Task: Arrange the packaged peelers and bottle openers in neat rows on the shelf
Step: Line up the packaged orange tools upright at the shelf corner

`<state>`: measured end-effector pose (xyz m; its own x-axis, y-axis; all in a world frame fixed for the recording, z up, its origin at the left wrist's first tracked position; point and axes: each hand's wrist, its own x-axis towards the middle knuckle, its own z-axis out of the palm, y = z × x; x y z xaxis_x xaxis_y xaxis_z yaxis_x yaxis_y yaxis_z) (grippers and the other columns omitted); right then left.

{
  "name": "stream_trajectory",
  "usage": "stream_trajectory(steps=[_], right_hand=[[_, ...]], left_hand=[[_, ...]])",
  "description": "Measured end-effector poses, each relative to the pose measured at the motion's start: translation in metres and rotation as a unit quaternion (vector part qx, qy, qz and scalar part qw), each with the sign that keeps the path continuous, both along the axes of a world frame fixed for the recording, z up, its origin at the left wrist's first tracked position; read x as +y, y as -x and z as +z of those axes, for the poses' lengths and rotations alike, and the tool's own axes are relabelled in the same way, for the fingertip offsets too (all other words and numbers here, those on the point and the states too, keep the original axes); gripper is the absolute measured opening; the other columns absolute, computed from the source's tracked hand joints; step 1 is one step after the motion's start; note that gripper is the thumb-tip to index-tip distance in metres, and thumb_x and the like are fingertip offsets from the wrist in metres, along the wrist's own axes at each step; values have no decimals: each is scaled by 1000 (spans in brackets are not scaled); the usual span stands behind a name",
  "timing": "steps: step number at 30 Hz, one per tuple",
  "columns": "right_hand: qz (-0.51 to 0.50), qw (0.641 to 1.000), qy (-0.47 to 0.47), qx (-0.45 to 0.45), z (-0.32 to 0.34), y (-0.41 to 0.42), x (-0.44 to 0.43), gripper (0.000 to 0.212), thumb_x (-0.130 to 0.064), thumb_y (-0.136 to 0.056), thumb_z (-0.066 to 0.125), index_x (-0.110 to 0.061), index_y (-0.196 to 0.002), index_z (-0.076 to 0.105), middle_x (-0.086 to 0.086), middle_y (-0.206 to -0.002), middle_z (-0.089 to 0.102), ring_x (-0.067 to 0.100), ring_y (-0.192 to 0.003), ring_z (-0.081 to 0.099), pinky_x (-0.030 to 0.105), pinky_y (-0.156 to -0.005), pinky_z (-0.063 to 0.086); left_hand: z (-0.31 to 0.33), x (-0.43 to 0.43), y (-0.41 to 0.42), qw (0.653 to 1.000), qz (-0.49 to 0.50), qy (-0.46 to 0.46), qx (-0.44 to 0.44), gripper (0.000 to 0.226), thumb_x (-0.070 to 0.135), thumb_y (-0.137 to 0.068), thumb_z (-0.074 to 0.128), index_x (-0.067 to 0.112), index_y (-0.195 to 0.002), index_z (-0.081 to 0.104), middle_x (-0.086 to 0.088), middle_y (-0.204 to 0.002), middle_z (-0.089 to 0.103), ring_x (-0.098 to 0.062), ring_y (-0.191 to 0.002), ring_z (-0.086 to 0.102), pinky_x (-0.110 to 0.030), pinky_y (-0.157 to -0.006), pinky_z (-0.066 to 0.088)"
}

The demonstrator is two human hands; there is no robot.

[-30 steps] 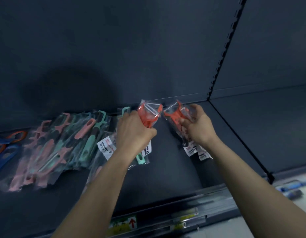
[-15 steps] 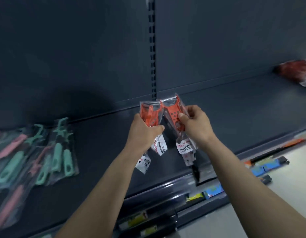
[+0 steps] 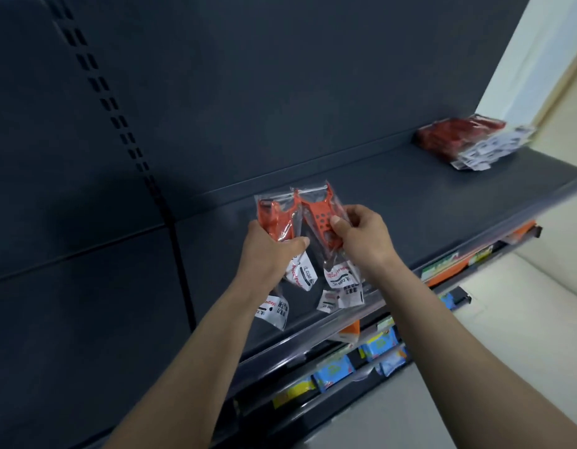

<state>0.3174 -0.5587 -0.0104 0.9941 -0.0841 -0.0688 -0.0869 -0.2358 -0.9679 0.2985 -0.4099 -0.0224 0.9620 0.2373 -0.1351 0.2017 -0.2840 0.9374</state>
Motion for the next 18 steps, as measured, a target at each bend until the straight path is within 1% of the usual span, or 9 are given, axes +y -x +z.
stream_trajectory(steps=[2,4,5,7,10,14,15,16,18], right_hand=[[-21,1000,6,-4,1,-14,-16,11,-15,-95,53,-11,-101,60,8,-91,69,23,-80,68,42,-75,57],[-40,999,1,-4,2,-27,-31,13,-14,-96,52,-8,-103,61,6,-86,69,16,-70,68,30,-61,58],[-44,999,-12,-2,2,-33,-38,14,-13,-96,51,-7,-104,61,6,-84,68,12,-63,67,25,-52,55],[-50,998,-26,5,3,-45,-52,14,-11,-97,50,-5,-102,62,6,-80,67,9,-55,65,20,-46,50],[-59,998,-17,1,2,-62,-72,16,-11,-97,49,-5,-96,63,9,-80,68,13,-57,64,22,-47,53],[-63,998,-12,-4,-3,-88,-98,17,-9,-97,48,-11,-88,62,5,-77,66,4,-50,62,16,-43,49],[-60,998,-14,-3,-5,-95,-104,15,-9,-97,48,-11,-92,62,6,-80,67,3,-52,64,16,-46,50],[-56,998,-10,-2,-7,-102,-110,13,-9,-96,49,-11,-101,61,7,-87,67,6,-60,67,20,-52,54],[-32,999,17,-1,-10,-117,-126,27,-9,-95,49,-15,-121,54,11,-98,68,24,-79,70,37,-69,59]], left_hand=[[-1,-16,-18,999,-18,26,-6,42,26,-70,77,8,-103,58,-4,-89,67,-14,-73,67,-25,-60,47],[-2,-32,-37,998,-46,49,-19,41,23,-71,77,4,-103,57,-5,-85,66,-14,-69,66,-26,-59,48],[-3,-40,-47,996,-59,58,-24,40,21,-72,76,3,-103,58,-6,-86,67,-15,-70,66,-28,-61,51],[-3,-56,-65,994,-78,76,-28,40,18,-72,76,5,-105,59,-9,-91,70,-19,-78,69,-35,-70,57],[-4,-80,-88,989,-106,99,-22,43,15,-70,77,10,-109,59,-6,-95,71,-17,-81,70,-37,-75,58],[-7,-107,-113,986,-112,120,-9,48,9,-70,78,10,-113,57,-7,-100,70,-18,-85,70,-38,-77,58],[-8,-112,-119,986,-110,123,-8,48,7,-70,78,8,-113,57,-8,-101,69,-19,-86,70,-40,-79,57],[-10,-118,-124,987,-107,123,-8,48,6,-70,77,7,-114,57,-9,-102,69,-20,-87,70,-41,-80,57],[-13,-132,-135,989,-95,113,-11,49,7,-70,77,7,-114,56,-9,-102,69,-21,-87,70,-43,-81,56]])
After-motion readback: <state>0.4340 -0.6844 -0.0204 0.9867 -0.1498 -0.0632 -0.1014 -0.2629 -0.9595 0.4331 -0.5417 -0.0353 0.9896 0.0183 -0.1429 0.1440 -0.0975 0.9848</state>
